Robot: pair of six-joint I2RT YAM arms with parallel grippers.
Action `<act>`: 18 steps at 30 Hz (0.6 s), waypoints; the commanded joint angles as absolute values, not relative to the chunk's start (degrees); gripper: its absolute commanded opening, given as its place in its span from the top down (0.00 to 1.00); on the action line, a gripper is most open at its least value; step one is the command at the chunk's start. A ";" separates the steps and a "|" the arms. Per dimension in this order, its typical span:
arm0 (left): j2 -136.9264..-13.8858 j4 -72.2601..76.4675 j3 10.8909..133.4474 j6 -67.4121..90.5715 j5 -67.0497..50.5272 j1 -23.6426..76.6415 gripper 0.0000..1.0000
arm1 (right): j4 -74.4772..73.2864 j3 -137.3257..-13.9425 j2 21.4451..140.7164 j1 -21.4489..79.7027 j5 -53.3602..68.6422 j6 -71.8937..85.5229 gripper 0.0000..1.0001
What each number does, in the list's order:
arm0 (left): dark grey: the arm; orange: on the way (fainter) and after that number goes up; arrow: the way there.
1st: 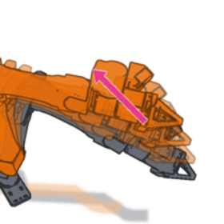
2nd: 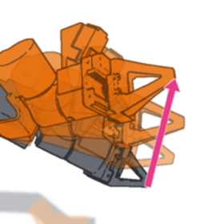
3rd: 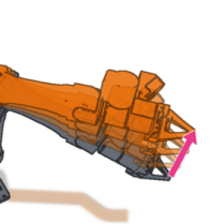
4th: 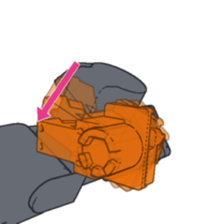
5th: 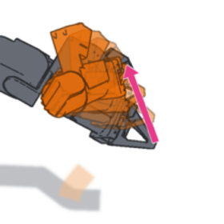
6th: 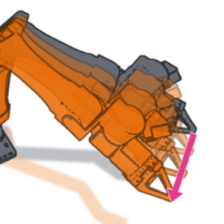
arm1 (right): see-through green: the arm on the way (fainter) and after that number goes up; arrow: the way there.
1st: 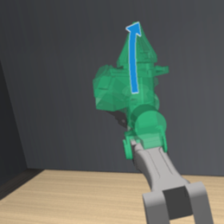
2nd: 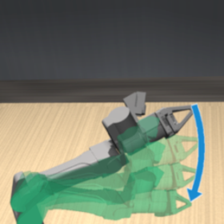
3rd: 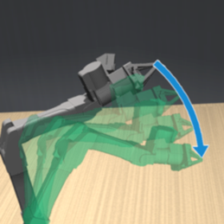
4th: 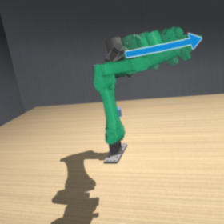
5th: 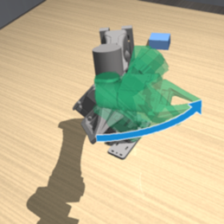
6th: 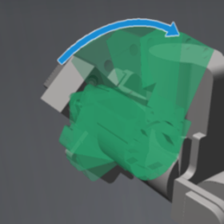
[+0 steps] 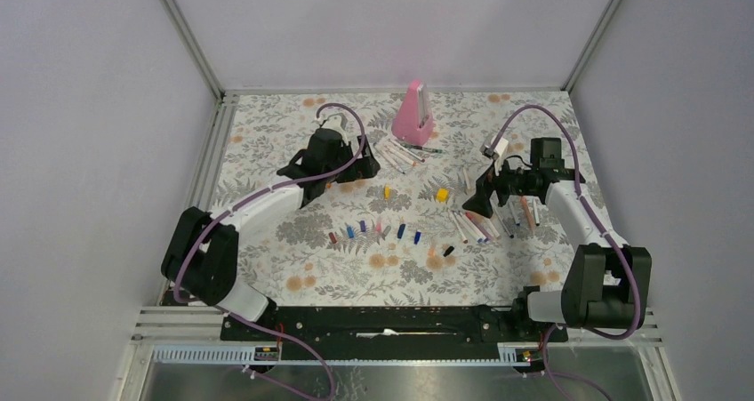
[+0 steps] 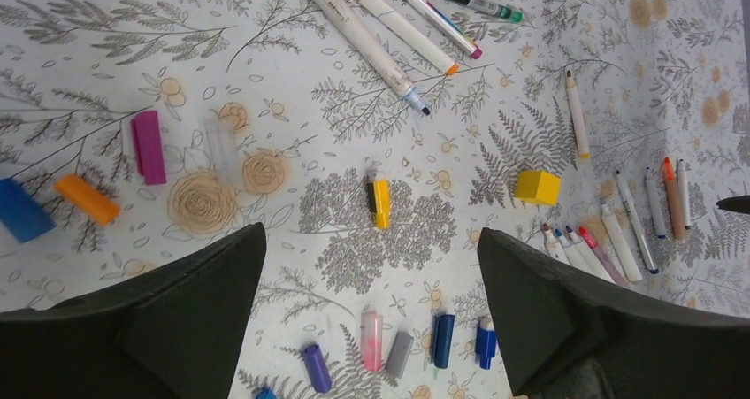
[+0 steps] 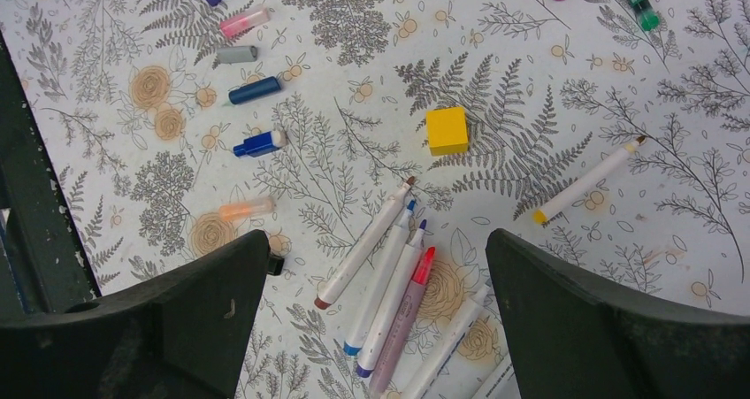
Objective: Open the pen caps
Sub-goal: Reset both arms
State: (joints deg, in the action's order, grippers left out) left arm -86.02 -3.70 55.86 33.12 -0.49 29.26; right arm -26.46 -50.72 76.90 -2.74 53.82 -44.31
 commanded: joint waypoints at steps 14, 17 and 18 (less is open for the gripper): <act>-94.51 3.92 62.79 36.81 -12.19 24.17 0.01 | -24.37 -50.32 77.71 -7.52 52.65 -41.50 0.01; -93.13 3.76 62.69 37.07 -13.12 23.50 0.01 | -23.38 -50.62 77.11 -8.39 51.83 -39.21 0.00; -92.36 3.56 62.60 37.09 -13.18 23.33 0.01 | -22.96 -50.77 76.63 -8.91 51.59 -38.09 0.00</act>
State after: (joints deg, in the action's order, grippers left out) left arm -94.76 0.21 60.31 36.29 -10.07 24.21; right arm -25.63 -50.37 77.71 -7.49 52.71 -41.63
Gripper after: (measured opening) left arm 0.986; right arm 0.993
